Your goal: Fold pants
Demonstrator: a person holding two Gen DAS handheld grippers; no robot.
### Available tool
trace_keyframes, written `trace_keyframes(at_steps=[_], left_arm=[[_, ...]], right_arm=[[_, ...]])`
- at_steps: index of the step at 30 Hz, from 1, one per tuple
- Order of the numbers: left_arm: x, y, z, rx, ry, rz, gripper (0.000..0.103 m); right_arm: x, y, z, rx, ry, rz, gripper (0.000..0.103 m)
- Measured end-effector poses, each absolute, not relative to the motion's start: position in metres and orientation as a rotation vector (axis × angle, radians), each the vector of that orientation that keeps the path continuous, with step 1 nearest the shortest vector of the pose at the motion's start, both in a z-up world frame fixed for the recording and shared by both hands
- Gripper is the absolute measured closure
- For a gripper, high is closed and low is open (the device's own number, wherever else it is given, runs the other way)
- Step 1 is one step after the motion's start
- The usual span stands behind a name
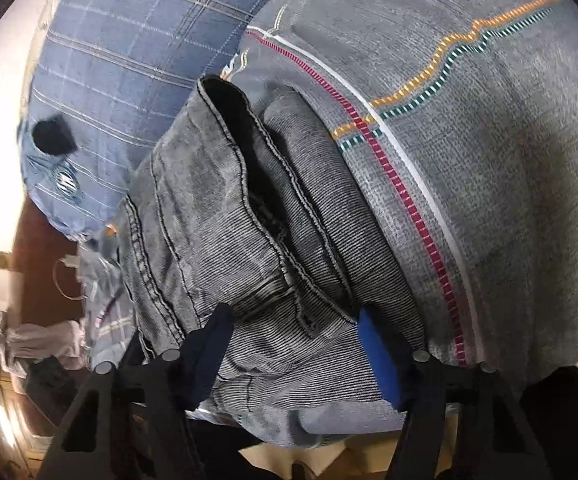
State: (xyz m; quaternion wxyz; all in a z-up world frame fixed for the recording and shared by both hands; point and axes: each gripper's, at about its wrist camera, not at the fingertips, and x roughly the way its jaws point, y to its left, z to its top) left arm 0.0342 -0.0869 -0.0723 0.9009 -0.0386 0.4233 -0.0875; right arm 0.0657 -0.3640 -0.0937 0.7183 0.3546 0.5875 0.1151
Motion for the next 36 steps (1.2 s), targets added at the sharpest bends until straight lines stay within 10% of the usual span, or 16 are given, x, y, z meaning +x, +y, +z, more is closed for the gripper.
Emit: trace_keyframes(at_steps=[7, 8, 9, 13, 20, 27, 36], left_arm=[[0.039, -0.087, -0.084, -0.085, 0.884, -0.172, 0.034], [0.04, -0.086, -0.085, -0.084, 0.888, -0.169, 0.033], [0.041, -0.085, -0.087, -0.088, 0.893, -0.168, 0.032], [0.043, -0.082, -0.089, -0.097, 0.899, -0.155, 0.03], [0.032, -0.082, -0.066, -0.1, 0.84, -0.159, 0.03], [0.043, -0.122, -0.099, 0.148, 0.898, -0.114, 0.027], [0.027, -0.116, -0.077, 0.077, 0.868, -0.135, 0.025]], right_arm=[[0.075, -0.339, -0.083, 0.633, 1.315, 0.196, 0.038], [0.076, -0.335, -0.082, 0.613, 1.311, 0.196, 0.043], [0.077, -0.333, -0.079, 0.612, 1.303, 0.215, 0.079], [0.073, -0.312, -0.053, 0.51, 1.256, 0.247, 0.083], [0.036, -0.315, -0.002, 0.465, 1.103, 0.238, 0.083], [0.032, -0.337, -0.081, 0.549, 1.255, 0.147, 0.077], [0.049, -0.324, 0.012, 0.52, 1.007, 0.296, 0.063]])
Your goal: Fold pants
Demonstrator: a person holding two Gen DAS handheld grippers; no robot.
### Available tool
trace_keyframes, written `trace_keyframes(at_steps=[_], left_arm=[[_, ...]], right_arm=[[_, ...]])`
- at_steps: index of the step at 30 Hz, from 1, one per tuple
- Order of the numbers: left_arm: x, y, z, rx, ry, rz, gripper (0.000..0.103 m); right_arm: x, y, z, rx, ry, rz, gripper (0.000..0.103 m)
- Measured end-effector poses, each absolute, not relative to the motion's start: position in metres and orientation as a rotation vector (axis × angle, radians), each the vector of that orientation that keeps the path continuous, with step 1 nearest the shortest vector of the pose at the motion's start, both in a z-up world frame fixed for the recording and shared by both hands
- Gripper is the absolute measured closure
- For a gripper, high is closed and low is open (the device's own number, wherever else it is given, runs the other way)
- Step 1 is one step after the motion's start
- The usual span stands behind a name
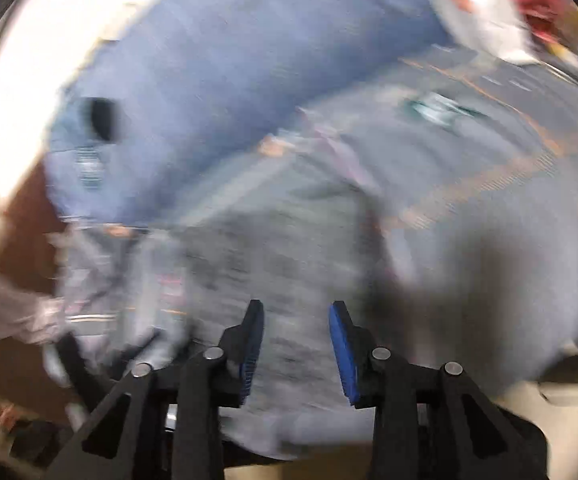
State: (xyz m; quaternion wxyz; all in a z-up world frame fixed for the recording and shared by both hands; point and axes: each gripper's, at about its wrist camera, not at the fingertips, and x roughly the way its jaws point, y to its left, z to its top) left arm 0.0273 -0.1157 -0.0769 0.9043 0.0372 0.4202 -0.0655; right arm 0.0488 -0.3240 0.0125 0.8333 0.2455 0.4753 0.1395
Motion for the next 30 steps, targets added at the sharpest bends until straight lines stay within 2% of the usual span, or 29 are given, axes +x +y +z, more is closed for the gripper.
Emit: trace_keyframes(at_steps=[4, 6, 8, 9, 10, 12, 13, 17, 18, 20, 21, 22, 24, 26, 27, 30], left_arm=[[-0.004, -0.134, -0.067, 0.149, 0.764, -0.214, 0.025], [0.0, -0.144, -0.081, 0.211, 0.804, -0.21, 0.025], [0.011, -0.145, -0.101, 0.198, 0.868, -0.207, 0.024], [0.014, -0.142, -0.103, 0.163, 0.869, -0.221, 0.023], [0.016, -0.139, -0.105, 0.151, 0.873, -0.22, 0.022], [0.017, -0.137, -0.104, 0.146, 0.873, -0.227, 0.02], [0.017, -0.136, -0.105, 0.144, 0.87, -0.23, 0.02], [0.017, -0.134, -0.106, 0.129, 0.864, -0.227, 0.02], [0.017, -0.134, -0.107, 0.131, 0.86, -0.226, 0.02], [0.017, -0.134, -0.106, 0.131, 0.86, -0.227, 0.02], [0.018, -0.133, -0.107, 0.127, 0.86, -0.229, 0.02], [0.017, -0.132, -0.107, 0.12, 0.861, -0.231, 0.02], [0.016, -0.131, -0.108, 0.104, 0.86, -0.231, 0.02], [0.015, -0.131, -0.109, 0.106, 0.842, -0.226, 0.019], [0.014, -0.131, -0.11, 0.106, 0.837, -0.221, 0.019], [0.013, -0.129, -0.112, 0.092, 0.832, -0.23, 0.019]], right_arm=[[0.102, -0.3, 0.008, 0.709, 0.995, 0.687, 0.059], [0.128, -0.291, -0.015, 0.762, 1.042, 0.769, 0.058], [0.16, -0.292, -0.06, 0.705, 1.151, 0.603, 0.059], [0.171, -0.302, -0.099, 0.806, 1.25, 0.517, 0.075], [0.175, -0.308, -0.115, 0.879, 1.266, 0.491, 0.103], [0.172, -0.312, -0.119, 0.901, 1.23, 0.49, 0.103], [0.171, -0.308, -0.109, 0.852, 1.222, 0.495, 0.097], [0.173, -0.274, -0.051, 0.706, 1.167, 0.614, 0.089], [0.173, -0.264, -0.038, 0.694, 1.157, 0.661, 0.084], [0.179, -0.233, -0.019, 0.642, 1.17, 0.789, 0.069], [0.182, -0.21, -0.015, 0.591, 1.205, 0.844, 0.051], [0.186, -0.191, -0.017, 0.544, 1.246, 0.88, 0.039], [0.203, -0.157, -0.037, 0.442, 1.345, 0.876, 0.039], [0.236, -0.154, -0.079, 0.445, 1.441, 0.736, 0.053], [0.253, -0.165, -0.098, 0.522, 1.46, 0.628, 0.076], [0.259, -0.174, -0.104, 0.566, 1.424, 0.605, 0.078]])
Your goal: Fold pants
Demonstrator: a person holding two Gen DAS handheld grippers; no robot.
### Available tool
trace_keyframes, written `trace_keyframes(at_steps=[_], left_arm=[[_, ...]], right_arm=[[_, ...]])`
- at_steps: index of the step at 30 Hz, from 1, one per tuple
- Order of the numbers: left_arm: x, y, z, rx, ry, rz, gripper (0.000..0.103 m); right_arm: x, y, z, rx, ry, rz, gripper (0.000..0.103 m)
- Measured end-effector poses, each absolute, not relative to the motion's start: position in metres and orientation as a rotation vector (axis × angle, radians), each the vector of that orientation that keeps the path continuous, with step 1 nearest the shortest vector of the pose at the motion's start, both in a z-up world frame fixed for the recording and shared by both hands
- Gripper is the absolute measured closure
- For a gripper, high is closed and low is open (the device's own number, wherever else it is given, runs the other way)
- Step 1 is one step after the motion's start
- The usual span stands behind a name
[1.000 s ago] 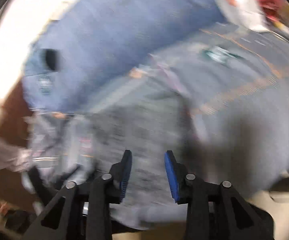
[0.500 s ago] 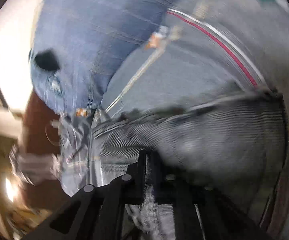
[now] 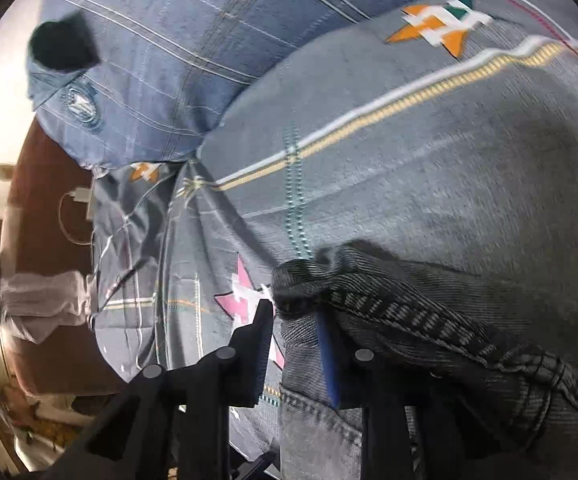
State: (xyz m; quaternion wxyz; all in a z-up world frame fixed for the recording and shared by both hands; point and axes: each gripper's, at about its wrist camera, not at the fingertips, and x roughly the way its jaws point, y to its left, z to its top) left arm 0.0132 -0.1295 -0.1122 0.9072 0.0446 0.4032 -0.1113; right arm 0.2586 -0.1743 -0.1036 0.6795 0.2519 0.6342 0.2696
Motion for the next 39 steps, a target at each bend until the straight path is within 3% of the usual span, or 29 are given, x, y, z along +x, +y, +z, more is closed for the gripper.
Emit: trace_keyframes(at_steps=[3, 5, 7, 8, 12, 15, 17, 18, 19, 21, 22, 34, 39], left_arm=[[0.013, -0.126, -0.114, 0.07, 0.835, -0.242, 0.019], [0.012, -0.118, -0.108, 0.02, 0.861, -0.27, 0.019], [0.005, -0.103, -0.098, -0.05, 0.853, -0.297, 0.02], [0.002, -0.096, -0.094, -0.079, 0.834, -0.298, 0.02], [0.004, -0.059, -0.092, -0.262, 0.846, -0.277, 0.02], [0.02, -0.053, -0.109, -0.33, 0.928, -0.275, 0.021], [0.027, -0.059, -0.12, -0.351, 0.97, -0.319, 0.021], [0.028, -0.062, -0.122, -0.346, 0.982, -0.324, 0.021], [0.028, -0.066, -0.123, -0.325, 0.974, -0.318, 0.023], [0.026, -0.073, -0.121, -0.306, 0.975, -0.363, 0.047], [0.025, -0.077, -0.119, -0.287, 0.972, -0.363, 0.052], [0.013, -0.088, -0.113, -0.236, 0.942, -0.345, 0.055], [0.007, -0.087, -0.113, -0.244, 0.937, -0.339, 0.053]], right_arm=[[0.25, -0.177, -0.077, 0.505, 1.375, 0.622, 0.076], [0.25, -0.172, -0.048, 0.445, 1.336, 0.672, 0.068], [0.251, -0.162, -0.024, 0.298, 1.317, 0.646, 0.043], [0.252, -0.148, -0.015, 0.138, 1.305, 0.616, 0.04], [0.254, -0.108, -0.023, -0.319, 1.356, 0.548, 0.039], [0.255, -0.095, -0.044, -0.48, 1.432, 0.552, 0.039], [0.255, -0.081, -0.061, -0.539, 1.493, 0.579, 0.041], [0.256, -0.077, -0.07, -0.569, 1.522, 0.568, 0.059], [0.258, -0.078, -0.075, -0.576, 1.534, 0.546, 0.068], [0.265, -0.083, -0.076, -0.519, 1.534, 0.525, 0.077], [0.269, -0.088, -0.075, -0.483, 1.529, 0.512, 0.082], [0.289, -0.148, -0.072, -0.068, 1.416, 0.398, 0.085], [0.273, -0.174, -0.034, 0.017, 1.316, 0.402, 0.079]])
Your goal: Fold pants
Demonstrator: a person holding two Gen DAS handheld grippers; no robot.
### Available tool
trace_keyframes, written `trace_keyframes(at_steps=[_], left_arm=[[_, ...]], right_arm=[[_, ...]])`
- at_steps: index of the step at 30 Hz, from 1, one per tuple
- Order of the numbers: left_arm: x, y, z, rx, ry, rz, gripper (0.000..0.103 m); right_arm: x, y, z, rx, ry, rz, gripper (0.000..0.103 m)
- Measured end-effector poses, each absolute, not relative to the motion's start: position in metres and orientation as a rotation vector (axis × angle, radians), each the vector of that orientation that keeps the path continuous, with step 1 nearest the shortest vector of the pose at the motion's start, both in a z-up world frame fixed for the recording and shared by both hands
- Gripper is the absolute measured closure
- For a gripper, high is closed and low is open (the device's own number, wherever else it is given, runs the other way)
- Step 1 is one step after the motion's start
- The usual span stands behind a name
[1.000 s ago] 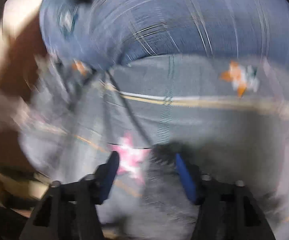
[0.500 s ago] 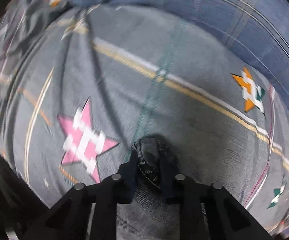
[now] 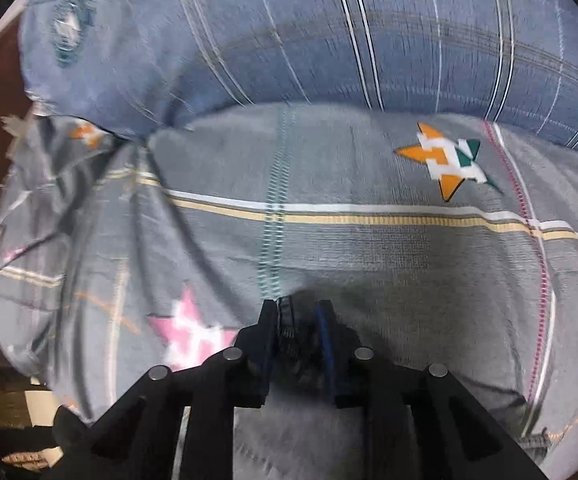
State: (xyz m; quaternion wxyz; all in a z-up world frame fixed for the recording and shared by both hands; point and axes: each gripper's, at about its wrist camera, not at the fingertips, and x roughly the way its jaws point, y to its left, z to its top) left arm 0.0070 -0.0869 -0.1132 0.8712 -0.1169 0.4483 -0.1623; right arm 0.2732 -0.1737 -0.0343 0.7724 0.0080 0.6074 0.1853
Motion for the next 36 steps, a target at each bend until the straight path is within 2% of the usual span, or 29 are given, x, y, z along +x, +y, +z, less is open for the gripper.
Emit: trace_keyframes(at_steps=[5, 8, 12, 13, 14, 20, 23, 24, 25, 26, 27, 28, 29, 32, 36], left_arm=[[0.008, -0.083, -0.113, -0.247, 0.937, -0.335, 0.052], [0.008, -0.083, -0.111, -0.239, 0.936, -0.334, 0.051], [0.01, -0.087, -0.11, -0.226, 0.939, -0.33, 0.051], [0.009, -0.088, -0.106, -0.219, 0.936, -0.333, 0.051], [0.009, -0.089, -0.103, -0.209, 0.935, -0.335, 0.052], [0.004, -0.076, -0.067, -0.21, 0.862, -0.32, 0.052], [0.007, -0.074, -0.057, -0.223, 0.832, -0.311, 0.044], [0.011, -0.078, -0.061, -0.213, 0.846, -0.31, 0.044], [0.016, -0.085, -0.07, -0.198, 0.88, -0.313, 0.044], [0.022, -0.092, -0.081, -0.17, 0.929, -0.316, 0.043], [0.028, -0.098, -0.094, -0.137, 0.978, -0.306, 0.043], [0.032, -0.103, -0.108, -0.112, 1.024, -0.282, 0.042], [0.03, -0.101, -0.107, -0.125, 1.004, -0.275, 0.038], [0.027, -0.102, -0.093, -0.097, 0.979, -0.243, 0.038], [0.025, -0.104, -0.082, -0.074, 0.96, -0.209, 0.038]], right_arm=[[0.23, -0.181, 0.006, 0.069, 1.257, 0.523, 0.079], [0.204, -0.195, 0.006, 0.183, 1.25, 0.584, 0.079], [0.208, -0.232, -0.063, 0.286, 1.351, 0.482, 0.07], [0.212, -0.246, -0.083, 0.347, 1.376, 0.427, 0.077], [0.21, -0.264, -0.091, 0.494, 1.344, 0.439, 0.077], [0.157, -0.29, -0.037, 0.532, 1.173, 0.538, 0.074], [0.122, -0.313, -0.04, 0.653, 1.132, 0.562, 0.062], [0.116, -0.317, -0.049, 0.688, 1.142, 0.569, 0.05], [0.111, -0.318, -0.065, 0.692, 1.177, 0.56, 0.044], [0.109, -0.319, -0.088, 0.648, 1.245, 0.498, 0.045], [0.109, -0.322, -0.105, 0.649, 1.267, 0.47, 0.062], [0.107, -0.331, -0.11, 0.689, 1.241, 0.45, 0.069], [0.104, -0.338, -0.107, 0.754, 1.238, 0.447, 0.069], [0.094, -0.334, -0.075, 0.619, 1.187, 0.445, 0.065], [0.071, -0.332, -0.06, 0.599, 1.147, 0.48, 0.05]])
